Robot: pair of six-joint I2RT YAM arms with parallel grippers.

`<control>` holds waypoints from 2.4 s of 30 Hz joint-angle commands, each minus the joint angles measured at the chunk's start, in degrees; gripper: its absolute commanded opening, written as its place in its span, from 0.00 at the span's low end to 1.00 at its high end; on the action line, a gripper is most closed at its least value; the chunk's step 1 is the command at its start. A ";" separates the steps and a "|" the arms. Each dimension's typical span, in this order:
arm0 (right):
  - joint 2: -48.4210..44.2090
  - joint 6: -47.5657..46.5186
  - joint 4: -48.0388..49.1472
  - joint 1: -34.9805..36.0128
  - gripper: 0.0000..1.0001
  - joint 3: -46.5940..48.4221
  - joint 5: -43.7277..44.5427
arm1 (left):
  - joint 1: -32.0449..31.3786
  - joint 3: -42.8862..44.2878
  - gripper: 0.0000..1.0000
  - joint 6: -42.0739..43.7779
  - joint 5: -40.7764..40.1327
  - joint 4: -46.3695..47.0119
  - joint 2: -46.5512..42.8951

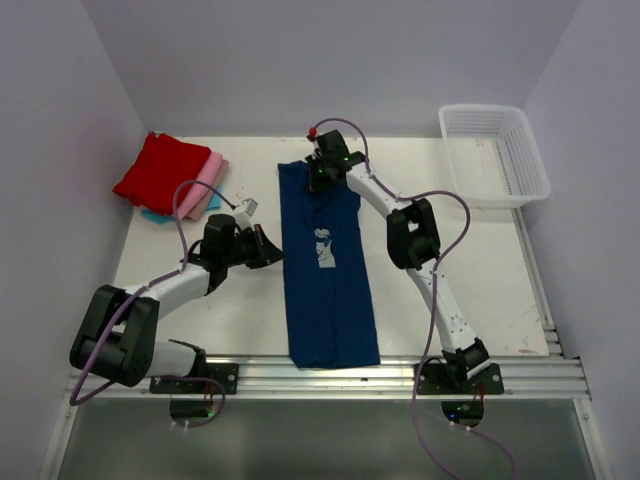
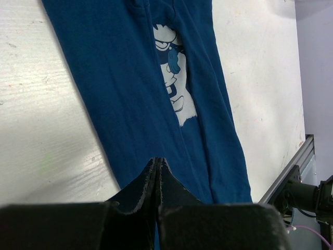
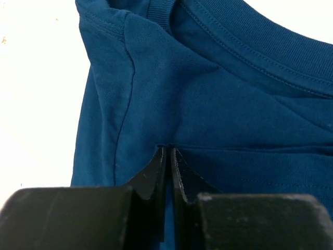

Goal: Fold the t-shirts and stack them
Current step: Rotate the tshirt 90 degrees

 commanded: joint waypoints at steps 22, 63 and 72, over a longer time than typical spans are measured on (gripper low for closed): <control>-15.92 -3.43 5.53 0.01 0.00 -11.40 5.50 | -0.30 -0.47 0.01 0.59 0.37 3.00 1.54; -48.78 6.41 1.84 5.20 0.61 -53.15 27.73 | -0.21 8.39 0.00 3.66 0.64 3.35 3.64; -68.29 5.71 1.84 5.37 0.56 -66.75 25.89 | 2.60 41.77 0.17 7.52 -2.96 -3.12 26.82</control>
